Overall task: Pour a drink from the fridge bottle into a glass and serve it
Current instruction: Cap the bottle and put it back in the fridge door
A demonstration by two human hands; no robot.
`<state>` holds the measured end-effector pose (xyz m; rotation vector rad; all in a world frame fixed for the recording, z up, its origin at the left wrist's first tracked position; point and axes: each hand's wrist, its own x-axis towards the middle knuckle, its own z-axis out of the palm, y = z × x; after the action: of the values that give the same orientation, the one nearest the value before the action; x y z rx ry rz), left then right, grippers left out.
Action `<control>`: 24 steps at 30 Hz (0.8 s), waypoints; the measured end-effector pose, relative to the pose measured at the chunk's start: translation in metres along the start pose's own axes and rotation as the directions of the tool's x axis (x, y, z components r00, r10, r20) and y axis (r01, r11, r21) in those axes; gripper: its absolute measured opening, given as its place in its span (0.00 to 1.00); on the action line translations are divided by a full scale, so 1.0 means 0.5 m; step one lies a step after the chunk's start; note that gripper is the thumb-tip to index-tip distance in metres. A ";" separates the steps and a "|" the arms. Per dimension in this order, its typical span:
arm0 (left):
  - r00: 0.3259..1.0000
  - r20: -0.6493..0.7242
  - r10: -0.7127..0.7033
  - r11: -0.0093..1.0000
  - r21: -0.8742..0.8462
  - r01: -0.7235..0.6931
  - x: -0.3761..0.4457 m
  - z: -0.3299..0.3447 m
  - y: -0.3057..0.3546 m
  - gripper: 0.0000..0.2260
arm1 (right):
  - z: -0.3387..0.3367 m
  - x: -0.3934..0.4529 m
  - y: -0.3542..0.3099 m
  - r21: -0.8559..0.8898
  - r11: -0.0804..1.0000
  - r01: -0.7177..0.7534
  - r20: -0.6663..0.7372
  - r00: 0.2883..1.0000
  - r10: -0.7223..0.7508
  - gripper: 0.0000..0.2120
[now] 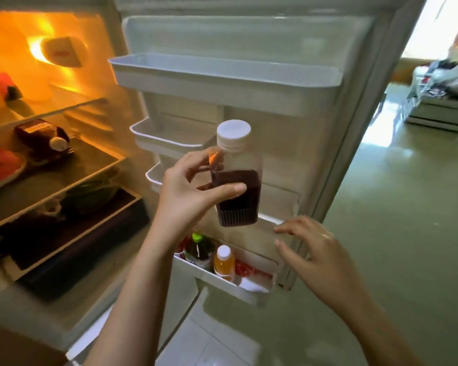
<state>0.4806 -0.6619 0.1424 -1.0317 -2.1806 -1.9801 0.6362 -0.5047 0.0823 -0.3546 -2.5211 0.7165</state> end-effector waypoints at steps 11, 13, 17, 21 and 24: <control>0.976 0.218 0.031 0.974 -0.226 0.020 0.114 0.113 -0.118 0.31 | -0.013 0.035 0.019 -0.054 0.991 -0.123 -0.129 0.985 0.115 0.08; 0.967 0.254 0.022 0.972 -0.233 0.039 0.117 0.124 -0.142 0.31 | -0.007 0.037 0.023 -0.052 0.990 -0.133 -0.138 0.982 0.125 0.07; 0.951 0.310 0.012 0.958 -0.274 0.077 0.118 0.132 -0.173 0.30 | 0.006 0.043 0.029 -0.052 0.986 -0.160 -0.148 0.978 0.151 0.07; 0.952 0.307 0.003 0.952 -0.291 0.091 0.109 0.139 -0.188 0.33 | 0.011 0.048 0.047 -0.058 0.983 -0.175 -0.147 0.975 0.165 0.07; 0.991 0.129 0.019 0.981 -0.193 0.006 0.096 0.157 -0.160 0.37 | 0.004 0.053 0.071 -0.072 0.982 -0.172 -0.120 0.979 0.163 0.05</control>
<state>0.4367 -0.5682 0.0776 -1.2229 -2.0724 -2.2175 0.6166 -0.4662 0.0717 -0.6259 -2.4377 0.6367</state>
